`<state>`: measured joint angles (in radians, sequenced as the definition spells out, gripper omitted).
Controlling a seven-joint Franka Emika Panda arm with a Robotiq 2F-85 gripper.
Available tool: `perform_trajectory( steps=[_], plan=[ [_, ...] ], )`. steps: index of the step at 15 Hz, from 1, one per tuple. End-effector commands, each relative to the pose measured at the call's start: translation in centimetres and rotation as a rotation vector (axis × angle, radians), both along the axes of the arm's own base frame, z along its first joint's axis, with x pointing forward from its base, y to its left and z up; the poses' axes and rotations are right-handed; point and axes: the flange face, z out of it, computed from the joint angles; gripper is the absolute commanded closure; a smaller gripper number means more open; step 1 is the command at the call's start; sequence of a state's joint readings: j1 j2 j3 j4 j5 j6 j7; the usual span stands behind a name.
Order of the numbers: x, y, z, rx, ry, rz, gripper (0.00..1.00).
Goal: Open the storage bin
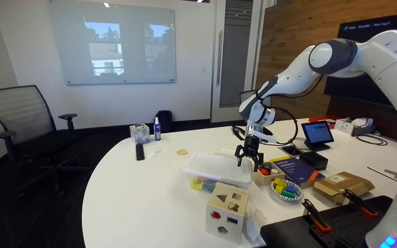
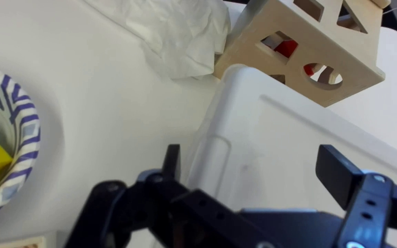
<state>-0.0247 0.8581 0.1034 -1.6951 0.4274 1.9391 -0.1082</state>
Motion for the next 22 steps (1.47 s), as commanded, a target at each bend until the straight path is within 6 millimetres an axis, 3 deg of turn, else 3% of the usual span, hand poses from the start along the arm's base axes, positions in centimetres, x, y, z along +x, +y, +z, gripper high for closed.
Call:
perform_trajectory(
  steps=[1, 10, 22],
  plan=[
    [-0.6, 1.5, 1.5, -0.082, -0.088, 0.031, 0.00],
    [-0.9, 4.4, 2.2, -0.090, -0.283, 0.035, 0.00],
    [-0.8, 9.8, 3.2, -0.007, -0.510, 0.072, 0.00]
  ],
)
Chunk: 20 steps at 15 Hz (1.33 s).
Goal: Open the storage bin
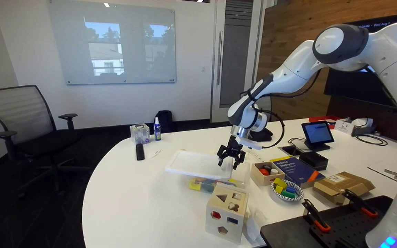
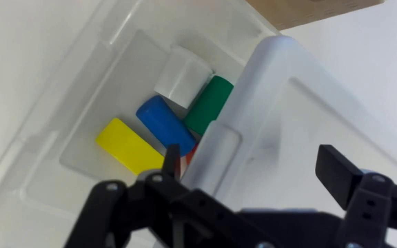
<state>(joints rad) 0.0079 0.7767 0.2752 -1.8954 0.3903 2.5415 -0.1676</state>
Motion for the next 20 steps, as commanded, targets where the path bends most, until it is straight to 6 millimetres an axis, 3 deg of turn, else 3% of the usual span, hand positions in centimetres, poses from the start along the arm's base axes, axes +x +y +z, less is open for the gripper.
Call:
perform_trajectory(
  steps=[1, 11, 20],
  plan=[
    [-0.2, 1.1, 1.3, 0.034, -0.049, 0.028, 0.00],
    [0.7, 3.8, 1.3, 0.063, -0.087, 0.072, 0.00],
    [-0.9, 2.1, 1.5, -0.004, -0.013, 0.091, 0.00]
  ],
)
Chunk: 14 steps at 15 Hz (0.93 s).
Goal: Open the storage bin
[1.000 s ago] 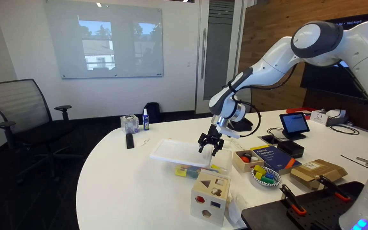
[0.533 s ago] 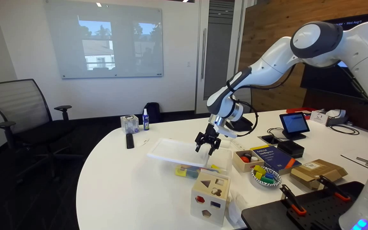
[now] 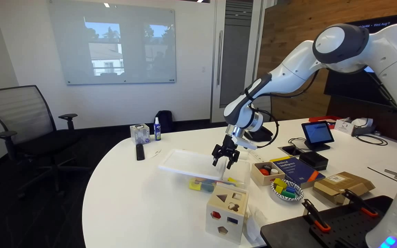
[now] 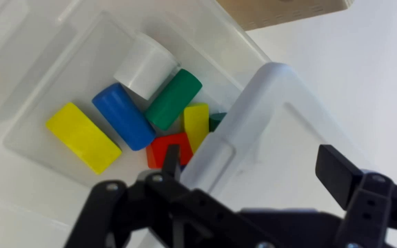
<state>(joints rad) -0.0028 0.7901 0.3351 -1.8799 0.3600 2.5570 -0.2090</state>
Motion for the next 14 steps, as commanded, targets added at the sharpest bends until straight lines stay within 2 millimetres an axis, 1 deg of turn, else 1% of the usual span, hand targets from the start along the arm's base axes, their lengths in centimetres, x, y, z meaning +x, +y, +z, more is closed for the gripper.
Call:
perform_trajectory(
  steps=[1, 2, 4, 6, 10, 12, 14],
  plan=[
    [-1.1, -1.4, 1.1, -0.059, 0.027, -0.005, 0.00],
    [-1.3, -2.1, 1.5, -0.076, 0.025, -0.014, 0.00],
    [-2.0, -3.6, 2.8, -0.117, 0.021, -0.027, 0.00],
    [-3.4, -4.5, 5.4, -0.167, 0.009, -0.012, 0.00],
    [-6.3, -4.8, 10.9, -0.229, -0.059, 0.033, 0.00],
    [-7.4, -4.7, 13.3, -0.251, -0.087, 0.050, 0.00],
    [-8.1, -4.7, 15.2, -0.266, -0.104, 0.054, 0.00]
  ],
)
